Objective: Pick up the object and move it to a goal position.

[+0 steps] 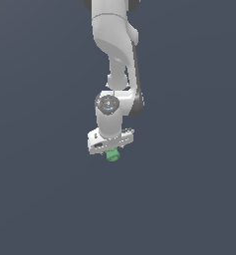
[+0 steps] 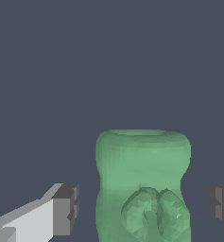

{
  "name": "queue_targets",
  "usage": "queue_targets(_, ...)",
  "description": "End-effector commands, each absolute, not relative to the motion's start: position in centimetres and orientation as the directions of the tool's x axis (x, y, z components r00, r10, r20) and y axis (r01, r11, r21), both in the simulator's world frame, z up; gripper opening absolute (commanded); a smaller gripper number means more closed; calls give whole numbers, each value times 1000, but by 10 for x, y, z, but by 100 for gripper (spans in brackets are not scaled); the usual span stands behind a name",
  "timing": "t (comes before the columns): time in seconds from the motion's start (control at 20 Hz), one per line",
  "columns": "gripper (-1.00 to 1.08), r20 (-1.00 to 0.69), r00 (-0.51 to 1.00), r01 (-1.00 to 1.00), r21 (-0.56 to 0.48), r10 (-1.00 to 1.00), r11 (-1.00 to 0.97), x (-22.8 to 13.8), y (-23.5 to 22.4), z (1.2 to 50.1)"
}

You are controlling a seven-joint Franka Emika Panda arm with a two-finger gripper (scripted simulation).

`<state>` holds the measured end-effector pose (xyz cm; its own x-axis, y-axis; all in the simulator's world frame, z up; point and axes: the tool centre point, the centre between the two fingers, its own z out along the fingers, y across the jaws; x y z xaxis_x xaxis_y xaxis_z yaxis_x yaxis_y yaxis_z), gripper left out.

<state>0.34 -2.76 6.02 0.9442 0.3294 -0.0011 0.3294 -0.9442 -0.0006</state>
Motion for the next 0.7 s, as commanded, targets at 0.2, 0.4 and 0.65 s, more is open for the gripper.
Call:
queue_targets(0.2, -100, 0, 944, 330, 0, 330, -944, 5, -28, 51)
queue_targets(0.4, -100, 0, 944, 330, 0, 330, -944, 5, -28, 51)
queue_targets(0.65, -100, 0, 944, 330, 0, 330, -944, 5, -28, 51)
